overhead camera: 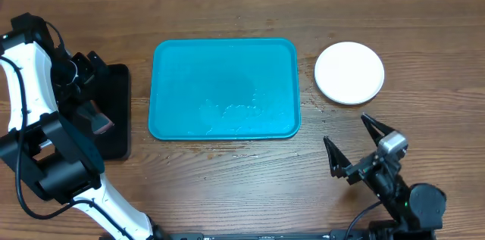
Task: Clean dirty plates on tray and stack at the side
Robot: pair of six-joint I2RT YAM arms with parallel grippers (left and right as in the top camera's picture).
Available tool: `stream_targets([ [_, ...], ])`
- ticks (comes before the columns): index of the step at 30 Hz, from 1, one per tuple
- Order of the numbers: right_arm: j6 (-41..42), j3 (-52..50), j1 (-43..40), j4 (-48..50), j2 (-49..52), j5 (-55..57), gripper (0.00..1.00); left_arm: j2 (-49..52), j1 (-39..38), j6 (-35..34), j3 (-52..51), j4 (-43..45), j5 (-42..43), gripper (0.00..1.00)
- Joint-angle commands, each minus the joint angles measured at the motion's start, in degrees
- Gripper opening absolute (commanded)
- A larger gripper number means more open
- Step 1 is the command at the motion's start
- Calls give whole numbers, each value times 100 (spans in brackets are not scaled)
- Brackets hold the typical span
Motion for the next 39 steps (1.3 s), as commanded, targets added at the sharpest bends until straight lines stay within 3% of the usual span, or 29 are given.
stream_targets([
  [1,363,-278,98,269,-225,527,100,-35,20,68,98,4,39,100],
  [9,474,-688,168,857,-240,1423,100,-35,20,68,98,4,39,100],
  [15,468,-680,162,533,-240,1991,100,-35,20,68,98,4,39,100],
  [18,468,-680,162,0,-240,2024,100,-35,20,68,98,4,39,100],
  [39,409,-678,164,13,-240,2149,100,-35,20,68,98,4,39,100],
])
